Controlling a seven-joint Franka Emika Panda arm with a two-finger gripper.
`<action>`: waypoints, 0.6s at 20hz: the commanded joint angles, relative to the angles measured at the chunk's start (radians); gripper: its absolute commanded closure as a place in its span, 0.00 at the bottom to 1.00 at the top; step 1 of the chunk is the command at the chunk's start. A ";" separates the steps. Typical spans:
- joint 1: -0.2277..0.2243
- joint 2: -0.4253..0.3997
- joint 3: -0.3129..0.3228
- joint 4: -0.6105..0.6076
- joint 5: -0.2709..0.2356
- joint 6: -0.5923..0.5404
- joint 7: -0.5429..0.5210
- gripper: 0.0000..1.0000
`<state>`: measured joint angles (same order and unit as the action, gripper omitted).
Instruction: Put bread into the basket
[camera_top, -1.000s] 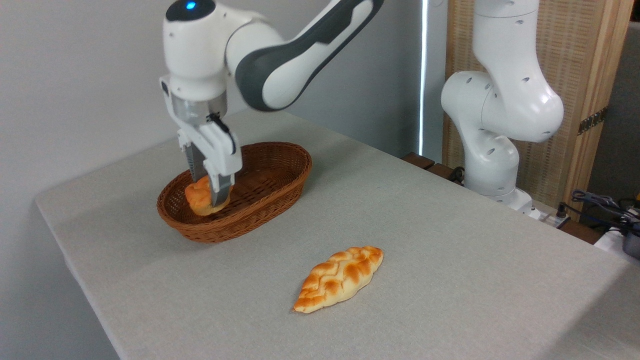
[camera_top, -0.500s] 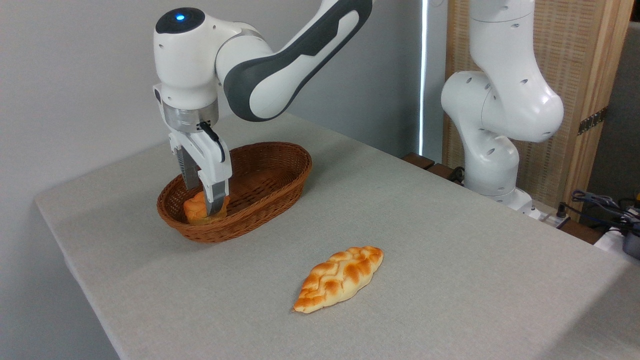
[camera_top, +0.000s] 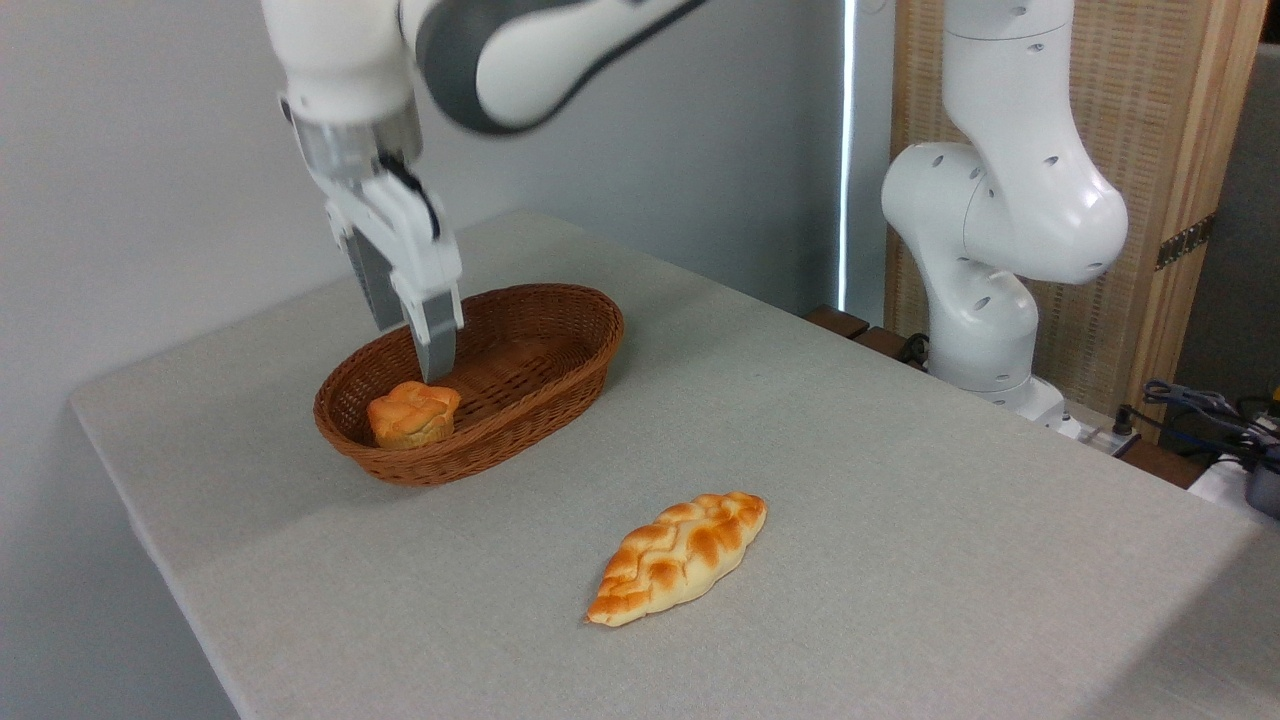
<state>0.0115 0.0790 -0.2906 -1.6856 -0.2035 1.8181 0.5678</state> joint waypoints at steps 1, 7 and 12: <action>-0.007 0.007 0.076 0.107 0.105 -0.098 -0.017 0.00; -0.030 -0.011 0.214 0.192 0.156 -0.217 0.000 0.00; -0.070 -0.042 0.275 0.175 0.134 -0.283 0.101 0.00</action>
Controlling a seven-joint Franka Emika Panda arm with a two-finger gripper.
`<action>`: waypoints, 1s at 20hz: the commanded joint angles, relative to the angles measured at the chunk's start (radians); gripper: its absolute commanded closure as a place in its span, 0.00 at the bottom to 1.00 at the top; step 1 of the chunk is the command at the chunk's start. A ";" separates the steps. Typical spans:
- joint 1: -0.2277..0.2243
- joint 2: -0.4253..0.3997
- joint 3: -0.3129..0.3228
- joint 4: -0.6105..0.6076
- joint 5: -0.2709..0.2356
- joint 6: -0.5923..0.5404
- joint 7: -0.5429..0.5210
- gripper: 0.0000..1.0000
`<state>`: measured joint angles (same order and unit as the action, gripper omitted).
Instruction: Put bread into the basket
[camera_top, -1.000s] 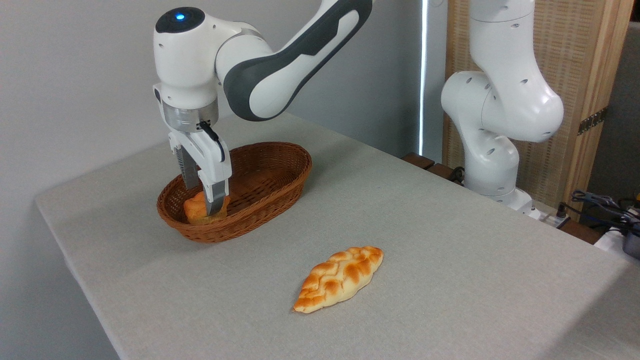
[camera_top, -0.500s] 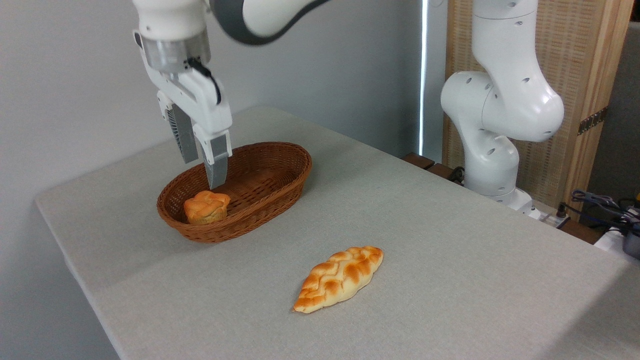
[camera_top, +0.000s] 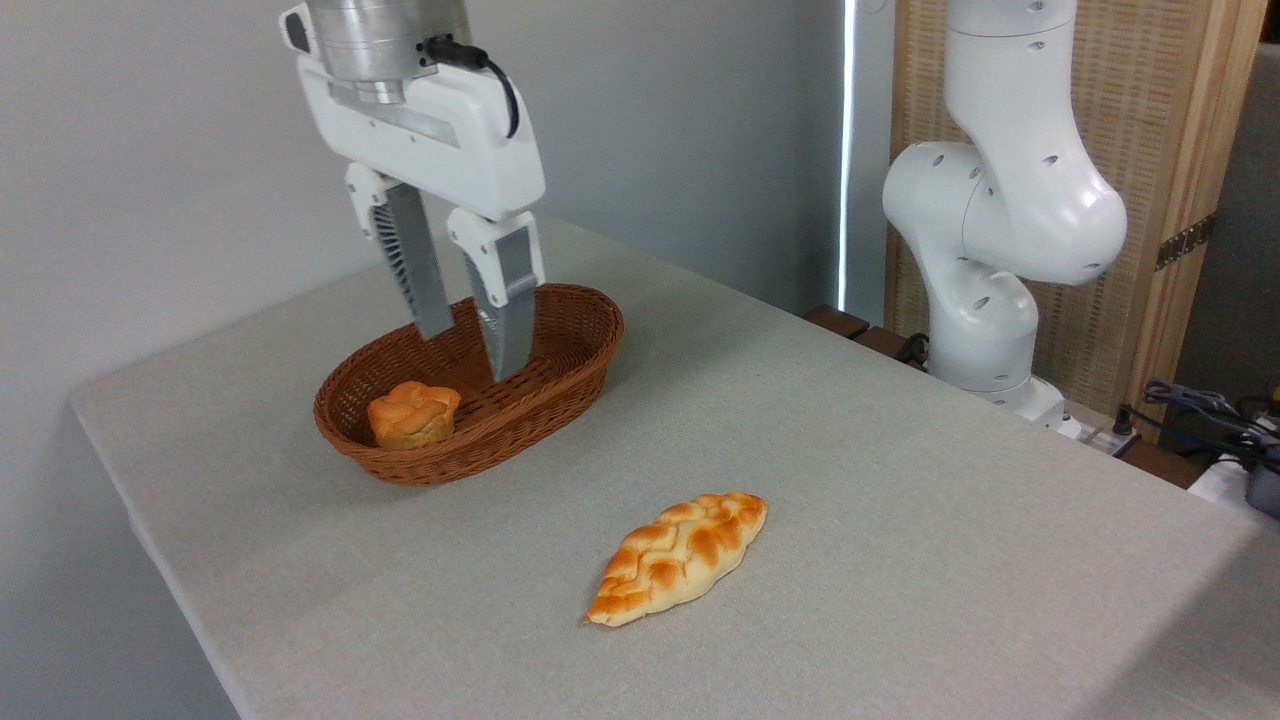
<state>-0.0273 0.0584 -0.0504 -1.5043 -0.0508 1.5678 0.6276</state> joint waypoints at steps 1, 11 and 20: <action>-0.031 -0.023 0.035 -0.010 -0.018 -0.034 0.038 0.00; -0.031 -0.104 0.035 -0.145 -0.018 0.017 0.044 0.00; -0.025 -0.115 0.049 -0.182 -0.018 0.097 0.044 0.00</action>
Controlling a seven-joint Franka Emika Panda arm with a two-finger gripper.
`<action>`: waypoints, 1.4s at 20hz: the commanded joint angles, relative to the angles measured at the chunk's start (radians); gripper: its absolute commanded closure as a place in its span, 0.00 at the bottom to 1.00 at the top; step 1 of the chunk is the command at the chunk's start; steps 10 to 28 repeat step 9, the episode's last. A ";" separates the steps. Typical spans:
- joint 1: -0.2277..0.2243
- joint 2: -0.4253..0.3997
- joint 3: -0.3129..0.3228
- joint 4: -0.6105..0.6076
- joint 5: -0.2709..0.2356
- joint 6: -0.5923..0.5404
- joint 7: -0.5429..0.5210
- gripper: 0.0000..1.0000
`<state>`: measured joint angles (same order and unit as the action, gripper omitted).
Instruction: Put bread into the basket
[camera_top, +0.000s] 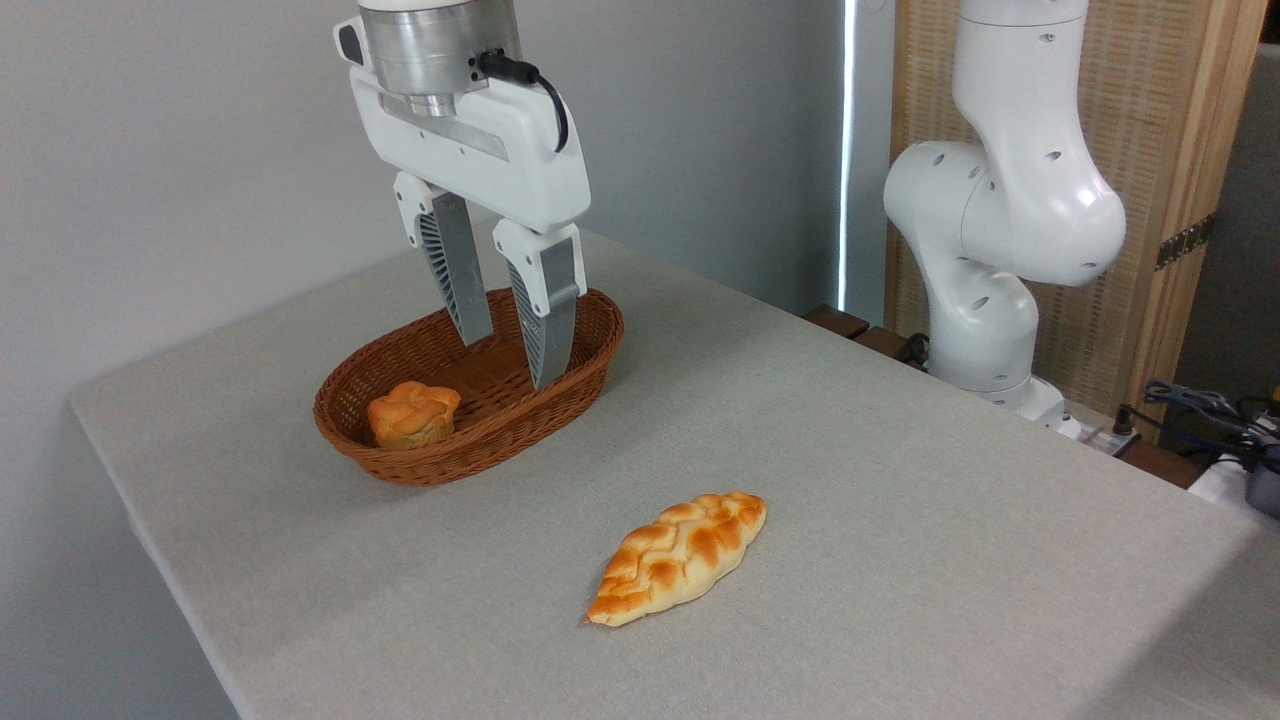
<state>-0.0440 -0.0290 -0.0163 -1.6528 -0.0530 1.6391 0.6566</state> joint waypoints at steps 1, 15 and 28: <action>-0.008 -0.026 0.015 -0.032 -0.015 0.025 0.015 0.00; -0.007 -0.023 0.015 -0.032 -0.013 0.011 0.017 0.00; -0.007 -0.023 0.015 -0.032 -0.013 0.011 0.017 0.00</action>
